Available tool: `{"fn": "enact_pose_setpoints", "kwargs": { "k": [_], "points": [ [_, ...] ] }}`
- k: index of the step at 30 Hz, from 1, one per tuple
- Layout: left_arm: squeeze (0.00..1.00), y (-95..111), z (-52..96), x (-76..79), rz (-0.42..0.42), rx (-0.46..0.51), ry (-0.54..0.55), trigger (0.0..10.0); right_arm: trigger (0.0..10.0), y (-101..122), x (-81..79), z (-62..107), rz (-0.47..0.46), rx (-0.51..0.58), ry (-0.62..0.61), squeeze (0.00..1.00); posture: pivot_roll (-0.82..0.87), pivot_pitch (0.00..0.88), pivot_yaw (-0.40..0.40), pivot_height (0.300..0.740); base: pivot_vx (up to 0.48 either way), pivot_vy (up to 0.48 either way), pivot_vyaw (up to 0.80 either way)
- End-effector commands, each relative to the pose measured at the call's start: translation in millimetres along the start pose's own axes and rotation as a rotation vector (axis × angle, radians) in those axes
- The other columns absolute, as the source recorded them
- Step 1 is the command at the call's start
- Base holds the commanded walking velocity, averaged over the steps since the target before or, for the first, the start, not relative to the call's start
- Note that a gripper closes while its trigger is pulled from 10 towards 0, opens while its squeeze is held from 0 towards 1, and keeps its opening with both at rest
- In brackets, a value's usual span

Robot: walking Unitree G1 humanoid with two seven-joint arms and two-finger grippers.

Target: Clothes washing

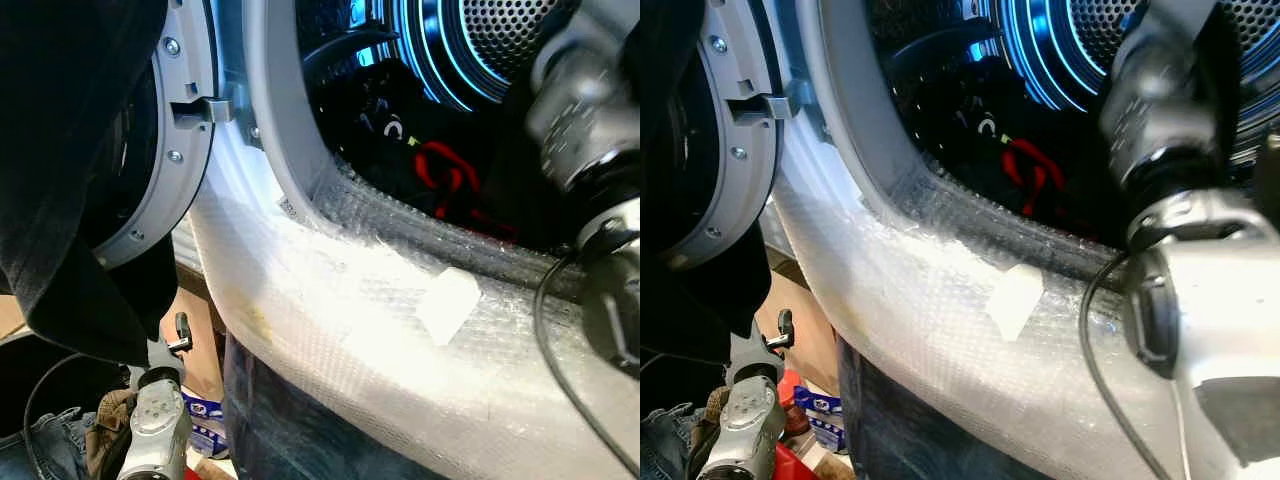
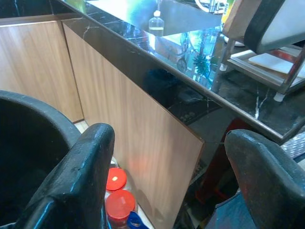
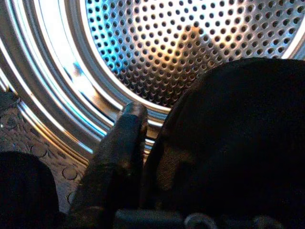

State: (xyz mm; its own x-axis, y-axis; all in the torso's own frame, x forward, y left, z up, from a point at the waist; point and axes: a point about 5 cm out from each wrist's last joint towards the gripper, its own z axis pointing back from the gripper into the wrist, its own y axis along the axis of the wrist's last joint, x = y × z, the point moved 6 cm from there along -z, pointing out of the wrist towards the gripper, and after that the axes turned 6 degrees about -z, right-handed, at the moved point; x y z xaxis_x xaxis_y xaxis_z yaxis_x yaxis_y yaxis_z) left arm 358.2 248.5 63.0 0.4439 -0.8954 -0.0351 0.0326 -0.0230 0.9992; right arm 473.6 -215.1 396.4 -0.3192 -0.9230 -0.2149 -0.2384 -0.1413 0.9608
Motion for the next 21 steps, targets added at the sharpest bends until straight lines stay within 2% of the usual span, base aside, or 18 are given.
{"fn": "enact_pose_setpoints", "kwargs": {
  "k": [1,3,4,9,10,11,15,18,19,21],
  "points": [
    [0.0,-9.0,3.6,11.5,-0.022,-0.041,-0.042,10.0,10.0,29.9,1.2,0.3,-0.009,0.065,-0.005,1.0,-0.12,0.0,-0.086,0.74,0.0,0.0,0.0],
    [0.0,-9.6,4.0,11.4,-0.023,-0.041,-0.043,10.0,10.0,38.8,-1.1,1.2,-0.018,0.073,0.002,1.0,-0.13,0.0,-0.091,0.74,0.0,0.0,0.0],
    [0.0,-10.9,4.4,11.5,-0.023,-0.046,-0.041,10.0,10.0,40.9,-9.7,3.0,-0.038,0.055,0.03,1.0,-0.14,0.0,-0.092,0.74,0.0,0.0,0.0],
    [0.0,-13.9,6.4,15.3,-0.019,-0.056,-0.047,10.0,10.0,40.9,-27.9,8.0,-0.063,0.004,0.081,1.0,-0.16,0.0,-0.104,0.74,0.0,0.0,0.0],
    [0.0,-14.4,6.8,16.3,-0.017,-0.057,-0.048,10.0,10.0,41.7,-34.1,10.2,-0.072,-0.013,0.101,0.17,-0.17,0.0,-0.111,0.74,0.0,0.0,0.0],
    [0.0,-15.8,7.8,18.2,-0.013,-0.062,-0.049,10.0,10.0,43.3,-43.6,14.7,-0.083,-0.04,0.127,0.0,-0.18,0.0,-0.117,0.74,0.0,0.0,0.0],
    [0.0,-19.3,11.2,24.1,0.0,-0.073,-0.053,10.0,10.0,44.2,-52.6,26.1,-0.076,-0.088,0.162,0.0,-0.2,0.0,-0.144,0.74,0.0,0.0,0.0],
    [0.0,-21.4,13.1,28.0,0.007,-0.08,-0.058,10.0,10.0,43.5,-48.4,35.0,-0.062,-0.109,0.165,0.0,-0.21,0.0,-0.15,0.74,0.0,0.0,0.0],
    [0.0,-24.3,15.5,30.9,0.016,-0.09,-0.057,10.0,10.0,41.0,-39.8,43.2,-0.054,-0.145,0.168,0.0,-0.22,0.0,-0.162,0.74,0.0,0.0,0.0],
    [0.0,-25.5,16.7,32.3,0.018,-0.093,-0.058,10.0,10.0,41.0,-35.6,46.2,-0.044,-0.149,0.168,0.0,-0.23,0.0,-0.166,0.74,0.0,0.0,0.0]
  ]
}}
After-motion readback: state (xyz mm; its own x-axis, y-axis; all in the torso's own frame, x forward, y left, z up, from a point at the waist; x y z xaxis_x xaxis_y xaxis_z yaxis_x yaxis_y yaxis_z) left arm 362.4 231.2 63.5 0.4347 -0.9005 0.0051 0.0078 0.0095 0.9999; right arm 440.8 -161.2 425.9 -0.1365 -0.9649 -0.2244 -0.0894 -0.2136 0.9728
